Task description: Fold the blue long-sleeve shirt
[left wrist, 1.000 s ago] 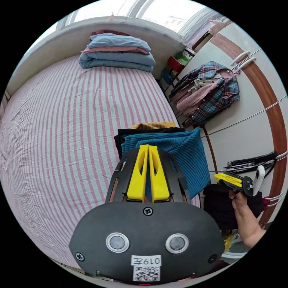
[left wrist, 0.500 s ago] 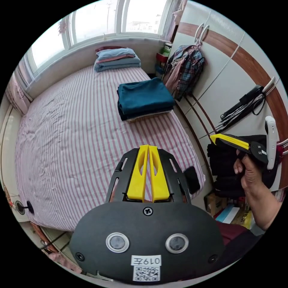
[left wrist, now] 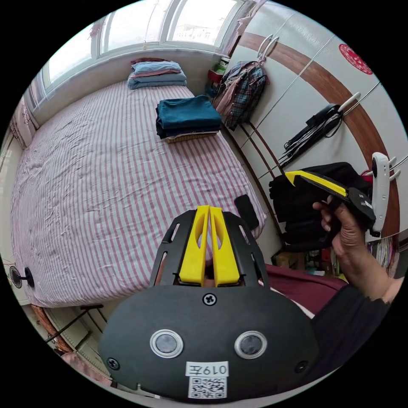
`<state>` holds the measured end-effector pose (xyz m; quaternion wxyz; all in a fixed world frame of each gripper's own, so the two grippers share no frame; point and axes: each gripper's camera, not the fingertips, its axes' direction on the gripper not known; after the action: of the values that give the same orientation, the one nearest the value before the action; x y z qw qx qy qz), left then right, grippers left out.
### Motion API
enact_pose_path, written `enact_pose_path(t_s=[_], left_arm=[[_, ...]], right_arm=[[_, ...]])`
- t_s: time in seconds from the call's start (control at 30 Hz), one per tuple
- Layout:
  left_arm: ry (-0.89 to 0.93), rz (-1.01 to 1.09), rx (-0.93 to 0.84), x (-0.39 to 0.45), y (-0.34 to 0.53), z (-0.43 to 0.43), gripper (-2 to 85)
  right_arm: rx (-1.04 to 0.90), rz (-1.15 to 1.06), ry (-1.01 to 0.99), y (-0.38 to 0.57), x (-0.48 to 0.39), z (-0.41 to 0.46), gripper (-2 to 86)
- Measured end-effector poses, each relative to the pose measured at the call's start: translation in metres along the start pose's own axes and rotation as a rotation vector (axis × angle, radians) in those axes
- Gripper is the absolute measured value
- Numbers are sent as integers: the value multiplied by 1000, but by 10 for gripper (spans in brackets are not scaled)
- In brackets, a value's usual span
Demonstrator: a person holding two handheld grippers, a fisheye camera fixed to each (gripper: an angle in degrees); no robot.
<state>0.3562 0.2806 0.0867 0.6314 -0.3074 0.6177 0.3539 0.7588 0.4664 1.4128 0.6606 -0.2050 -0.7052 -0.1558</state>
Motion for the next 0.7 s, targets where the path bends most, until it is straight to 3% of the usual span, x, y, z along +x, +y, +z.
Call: enact_pose_path(t_s=[0.33, 0.53, 0.7], left_arm=[[127, 262, 9, -19, 69, -1, 6], [227, 295, -24, -43, 102, 11, 6], [198, 237, 76, -63, 130, 2, 5]], right_arm=[[57, -97, -18, 62, -68, -14, -10], [80, -189, -31, 85, -110, -30, -10], [90, -240, -78, 79, -138, -35, -10]])
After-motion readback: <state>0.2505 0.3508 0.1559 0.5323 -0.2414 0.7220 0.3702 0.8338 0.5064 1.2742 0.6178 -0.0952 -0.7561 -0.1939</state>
